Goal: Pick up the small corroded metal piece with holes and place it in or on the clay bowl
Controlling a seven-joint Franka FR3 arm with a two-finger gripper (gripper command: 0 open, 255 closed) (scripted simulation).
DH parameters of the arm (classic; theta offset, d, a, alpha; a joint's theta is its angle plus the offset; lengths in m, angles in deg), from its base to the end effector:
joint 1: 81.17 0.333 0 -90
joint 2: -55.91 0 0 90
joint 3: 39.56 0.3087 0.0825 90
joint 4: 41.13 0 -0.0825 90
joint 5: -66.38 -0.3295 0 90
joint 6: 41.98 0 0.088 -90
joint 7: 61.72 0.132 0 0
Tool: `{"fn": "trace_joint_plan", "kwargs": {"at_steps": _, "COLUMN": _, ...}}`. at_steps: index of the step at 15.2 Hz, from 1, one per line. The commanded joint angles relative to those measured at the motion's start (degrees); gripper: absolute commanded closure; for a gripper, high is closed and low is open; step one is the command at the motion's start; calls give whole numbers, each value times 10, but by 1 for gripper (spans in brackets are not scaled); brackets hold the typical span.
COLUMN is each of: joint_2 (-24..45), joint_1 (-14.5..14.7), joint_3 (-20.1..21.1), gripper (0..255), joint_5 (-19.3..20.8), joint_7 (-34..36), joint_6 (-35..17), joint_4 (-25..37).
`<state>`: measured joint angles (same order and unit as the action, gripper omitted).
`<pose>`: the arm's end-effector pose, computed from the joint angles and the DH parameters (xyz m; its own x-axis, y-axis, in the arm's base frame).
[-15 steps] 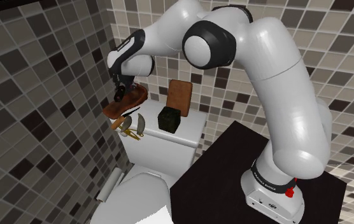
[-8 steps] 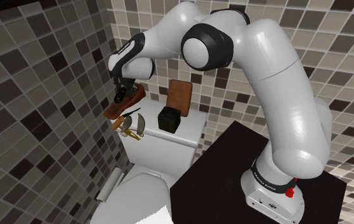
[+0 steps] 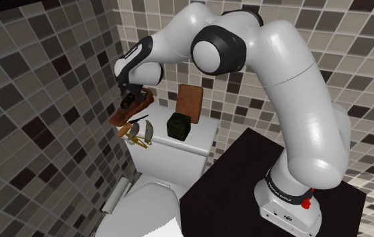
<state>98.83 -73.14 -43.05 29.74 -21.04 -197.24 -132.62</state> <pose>0.6883 0.0471 0.2370 0.4292 -0.9008 -0.0661 -0.8135 -0.3538 -0.4615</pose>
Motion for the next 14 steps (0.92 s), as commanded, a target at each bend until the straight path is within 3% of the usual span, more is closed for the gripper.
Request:
{"fn": "trace_joint_plan", "kwargs": {"at_steps": 1, "joint_2": 0, "joint_1": 0, "joint_3": 0, "gripper": 0, "joint_5": 0, "joint_7": 0, "joint_6": 0, "joint_4": 0}}
{"fn": "trace_joint_plan", "kwargs": {"at_steps": 6, "joint_2": -73, "joint_1": 0, "joint_3": -11, "gripper": 0, "joint_5": 6, "joint_7": 0, "joint_6": 19, "joint_4": -58}}
{"fn": "trace_joint_plan", "kwargs": {"at_steps": 14, "joint_2": -73, "joint_1": 0, "joint_3": -11, "gripper": 0, "joint_5": 6, "joint_7": 0, "joint_6": 19, "joint_4": -58}}
